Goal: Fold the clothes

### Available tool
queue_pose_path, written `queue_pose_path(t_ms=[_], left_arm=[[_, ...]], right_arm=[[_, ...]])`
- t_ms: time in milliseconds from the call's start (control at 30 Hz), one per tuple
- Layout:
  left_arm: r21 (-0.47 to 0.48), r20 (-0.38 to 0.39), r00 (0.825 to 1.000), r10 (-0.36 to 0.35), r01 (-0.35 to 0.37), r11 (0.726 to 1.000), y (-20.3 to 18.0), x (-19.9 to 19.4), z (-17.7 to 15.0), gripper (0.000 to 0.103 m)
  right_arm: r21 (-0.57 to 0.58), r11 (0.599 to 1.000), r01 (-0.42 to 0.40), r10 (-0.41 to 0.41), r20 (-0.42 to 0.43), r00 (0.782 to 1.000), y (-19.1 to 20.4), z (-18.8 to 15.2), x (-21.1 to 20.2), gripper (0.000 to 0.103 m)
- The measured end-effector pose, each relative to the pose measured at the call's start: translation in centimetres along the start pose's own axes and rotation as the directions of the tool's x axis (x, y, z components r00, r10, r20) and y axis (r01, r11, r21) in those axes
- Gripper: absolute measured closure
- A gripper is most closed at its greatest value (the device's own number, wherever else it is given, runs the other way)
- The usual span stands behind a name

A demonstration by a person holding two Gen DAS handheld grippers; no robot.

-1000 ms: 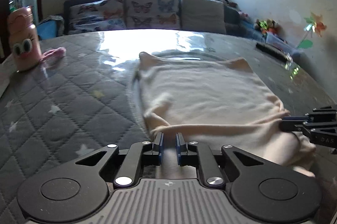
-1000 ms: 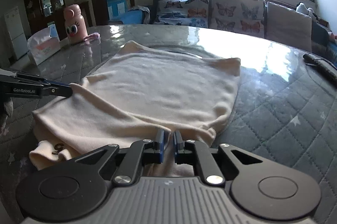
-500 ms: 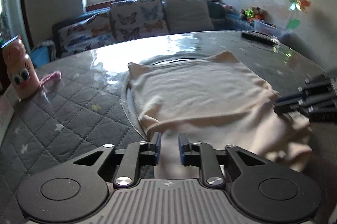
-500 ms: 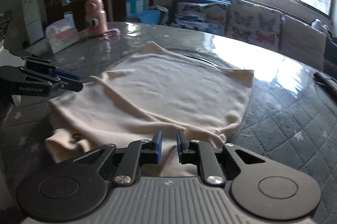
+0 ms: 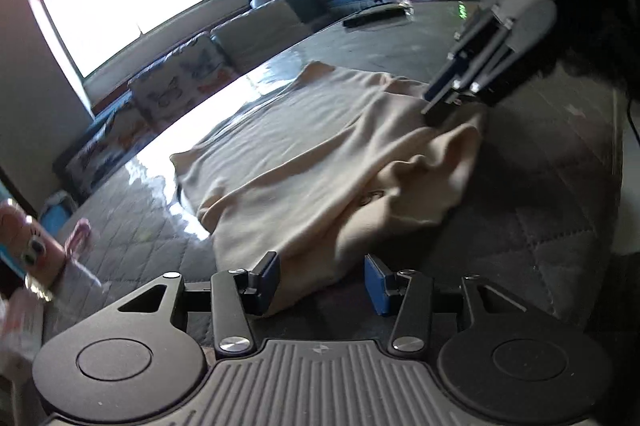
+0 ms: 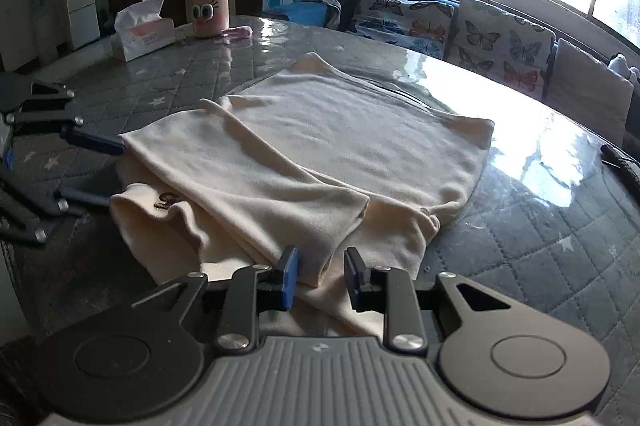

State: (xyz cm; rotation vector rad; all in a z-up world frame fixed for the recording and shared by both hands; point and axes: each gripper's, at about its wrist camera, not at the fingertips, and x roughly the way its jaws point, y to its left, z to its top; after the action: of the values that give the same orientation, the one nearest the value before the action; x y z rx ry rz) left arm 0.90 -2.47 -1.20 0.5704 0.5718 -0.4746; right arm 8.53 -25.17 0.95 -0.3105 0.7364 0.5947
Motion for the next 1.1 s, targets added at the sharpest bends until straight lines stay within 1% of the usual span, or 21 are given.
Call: queue_pose_path(t_ms=[167, 200, 233, 300, 400, 500, 600, 733, 867, 933, 967, 1000, 1067, 1100], left_arm=[[0.045, 0.042, 0.999, -0.009, 0.007, 0.999, -1.4, 0.7, 0.5, 0.055], [0.05, 0.05, 0.999, -0.012, 0.009, 0.999, -1.5, 0.8, 0.6, 0.06], [0.052, 0.055, 0.998, -0.015, 0.012, 0.999, -1.6, 0.8, 0.7, 0.064], [0.053, 0.065, 0.998, -0.022, 0.019, 0.998, -1.7, 0.9, 0.9, 0.078], [0.051, 0.074, 0.997, -0.027, 0.023, 0.998, -1.8, 1.1, 1.0, 0.087], [0.043, 0.077, 0.997, -0.028, 0.024, 0.999, -1.8, 1.2, 1.1, 0.089], [0.03, 0.07, 0.997, -0.028, 0.026, 0.999, -1.7, 1.1, 1.0, 0.089], [0.004, 0.074, 0.997, -0.028, 0.027, 1.0, -1.4, 1.1, 1.2, 0.09], [-0.035, 0.089, 0.996, -0.031, 0.034, 0.999, -0.6, 1.0, 1.8, 0.092], [-0.061, 0.097, 0.995, -0.028, 0.034, 0.998, 0.1, 0.9, 2.3, 0.093], [-0.074, 0.101, 0.995, -0.025, 0.032, 0.997, 0.5, 0.9, 2.5, 0.093], [-0.085, 0.103, 0.994, -0.024, 0.033, 0.996, 0.8, 0.9, 2.8, 0.093], [-0.107, 0.105, 0.994, -0.026, 0.037, 0.994, 1.5, 1.0, 3.2, 0.093], [-0.112, 0.104, 0.994, -0.028, 0.039, 0.993, 1.6, 1.1, 3.3, 0.093]], right_arm=[[-0.034, 0.999, 0.006, -0.005, 0.028, 1.0, 0.1, 0.3, -1.8, 0.073], [-0.039, 0.999, 0.006, -0.004, 0.032, 0.999, 0.1, 0.3, -2.2, 0.073], [-0.044, 0.999, 0.003, -0.001, 0.037, 0.999, 0.0, 0.3, -2.5, 0.073], [-0.051, 0.999, -0.007, 0.009, 0.047, 0.999, 0.0, 0.4, -3.0, 0.072], [-0.045, 0.999, -0.022, 0.024, 0.064, 0.998, 0.0, 0.8, -2.9, 0.072], [-0.007, 0.999, -0.053, 0.054, 0.08, 0.995, -0.2, 1.2, -2.1, 0.072], [0.044, 0.996, -0.082, 0.078, 0.081, 0.994, -0.5, 1.3, -0.5, 0.072], [0.075, 0.993, -0.089, 0.086, 0.037, 0.996, -0.9, 0.9, 1.5, 0.072], [0.079, 0.993, -0.089, 0.086, 0.045, 0.995, -1.3, 0.5, 0.3, 0.072], [0.054, 0.995, -0.085, 0.082, 0.055, 0.995, -1.4, 0.4, -1.0, 0.065], [0.041, 0.996, -0.083, 0.081, 0.058, 0.995, -1.4, 0.3, -1.6, 0.058], [0.025, 0.996, -0.085, 0.084, 0.058, 0.995, -1.3, 0.1, -2.1, 0.055], [-0.021, 0.994, -0.103, 0.104, 0.064, 0.992, -1.0, -0.2, -3.2, 0.054], [-0.045, 0.993, -0.112, 0.115, 0.068, 0.991, -0.7, -0.4, -3.8, 0.048]])
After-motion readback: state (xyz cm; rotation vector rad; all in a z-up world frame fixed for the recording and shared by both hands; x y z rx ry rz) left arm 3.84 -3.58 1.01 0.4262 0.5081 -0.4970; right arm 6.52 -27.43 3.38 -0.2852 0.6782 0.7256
